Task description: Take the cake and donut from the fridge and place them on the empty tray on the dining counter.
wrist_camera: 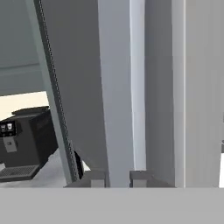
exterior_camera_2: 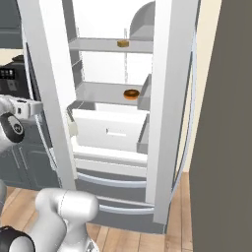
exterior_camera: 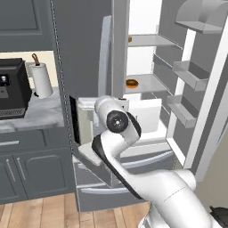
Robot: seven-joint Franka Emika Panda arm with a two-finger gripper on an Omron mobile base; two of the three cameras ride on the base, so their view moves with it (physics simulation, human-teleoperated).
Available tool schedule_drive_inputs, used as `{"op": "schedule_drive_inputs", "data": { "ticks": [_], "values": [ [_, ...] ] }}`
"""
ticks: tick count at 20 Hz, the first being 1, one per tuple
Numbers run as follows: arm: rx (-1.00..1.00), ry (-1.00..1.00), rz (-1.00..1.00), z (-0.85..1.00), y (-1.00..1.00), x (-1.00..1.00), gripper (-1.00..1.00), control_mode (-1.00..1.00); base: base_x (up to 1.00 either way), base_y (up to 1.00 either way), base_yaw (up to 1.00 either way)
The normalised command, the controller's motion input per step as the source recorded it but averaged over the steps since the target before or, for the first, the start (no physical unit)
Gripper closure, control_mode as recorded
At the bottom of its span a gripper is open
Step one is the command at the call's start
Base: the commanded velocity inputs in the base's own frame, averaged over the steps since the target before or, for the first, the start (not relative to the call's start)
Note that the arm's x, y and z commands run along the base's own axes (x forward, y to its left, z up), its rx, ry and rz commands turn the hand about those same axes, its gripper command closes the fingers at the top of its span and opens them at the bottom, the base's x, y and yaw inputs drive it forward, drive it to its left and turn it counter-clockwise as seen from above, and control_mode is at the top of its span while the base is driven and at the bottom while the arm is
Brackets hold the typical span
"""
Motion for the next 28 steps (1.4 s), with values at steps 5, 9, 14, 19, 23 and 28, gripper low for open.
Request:
{"op": "schedule_drive_inputs", "data": {
  "ticks": [5, 9, 14, 19, 23, 28],
  "values": [
    [0.01, 0.07, -0.05, 0.17, 1.0, -0.77, 1.0, -1.0, 0.0, 0.0, 0.0],
    [0.01, 0.09, -0.03, 0.15, 1.0, -0.66, 1.0, -1.0, 0.0, 0.0, 0.0],
    [-0.02, 0.07, 0.0, 0.09, 1.0, -0.42, 1.0, -1.0, 0.0, 0.0, 0.0],
    [-0.01, -0.01, -0.06, 0.51, 0.16, -0.89, -1.0, -1.0, 0.0, 0.0, 0.0],
    [0.0, -0.11, -0.01, 0.37, -0.91, -0.98, -1.0, -1.0, 0.0, 0.0, 0.0],
    [0.0, -0.04, 0.0, 0.14, -1.0, -0.57, -1.0, -1.0, 0.0, 0.0, 0.0]
  ]
}}
